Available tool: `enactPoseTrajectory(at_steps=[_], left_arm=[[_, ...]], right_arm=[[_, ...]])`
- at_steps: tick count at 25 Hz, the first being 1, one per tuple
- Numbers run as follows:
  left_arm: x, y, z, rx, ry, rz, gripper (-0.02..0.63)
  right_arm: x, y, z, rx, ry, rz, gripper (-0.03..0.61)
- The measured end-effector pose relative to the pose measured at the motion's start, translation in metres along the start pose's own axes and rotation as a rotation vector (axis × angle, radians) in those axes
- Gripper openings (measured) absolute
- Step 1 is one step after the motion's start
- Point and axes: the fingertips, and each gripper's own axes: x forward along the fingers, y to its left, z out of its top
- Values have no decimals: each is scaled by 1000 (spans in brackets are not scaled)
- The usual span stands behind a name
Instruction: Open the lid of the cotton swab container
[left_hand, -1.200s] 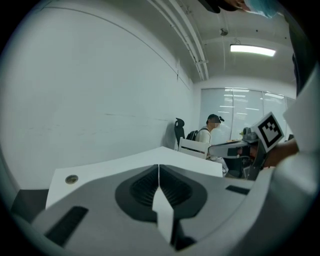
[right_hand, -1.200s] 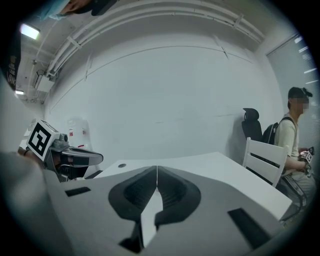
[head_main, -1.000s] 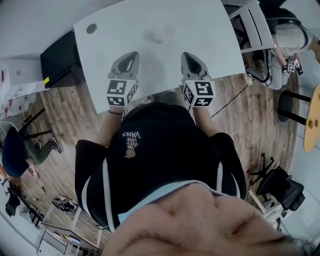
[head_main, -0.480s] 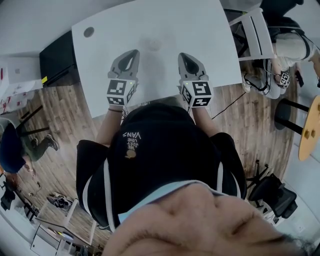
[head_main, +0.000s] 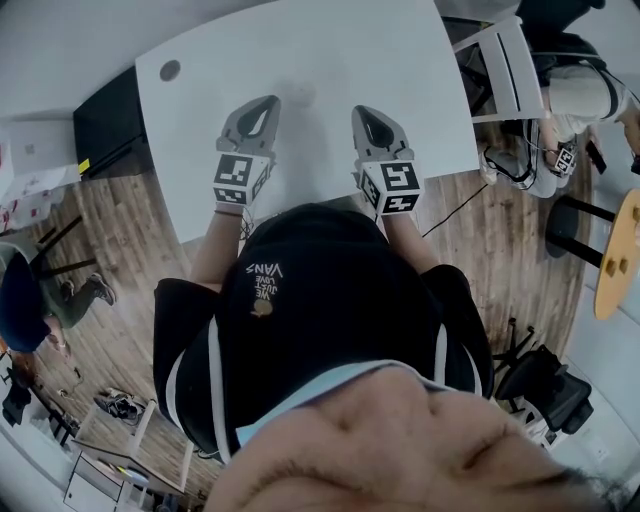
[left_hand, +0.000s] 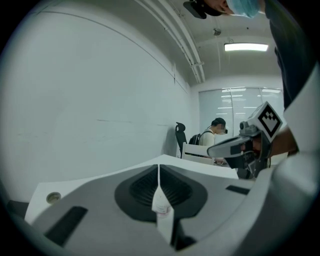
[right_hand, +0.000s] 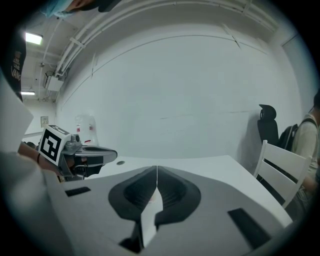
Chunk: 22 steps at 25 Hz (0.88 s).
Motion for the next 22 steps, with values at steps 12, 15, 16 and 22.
enactPoseTrajectory(at_steps=[12,15,16,22], left_arm=[[30,-8,-42,-14,91,-56,19],[35,-9,-52,-17,114,-71,20],[37,-10,-55,-17,125,-75,20],[47,-12,-72,-13,172,-95,20]], right_arm=[[1,-11,-10,2,32,-14,12],[3,-11,-13,0,42,-12,12],[4,-11,-13,0,45,-11,14],[7,-14,-17,-1,59,-2,14]])
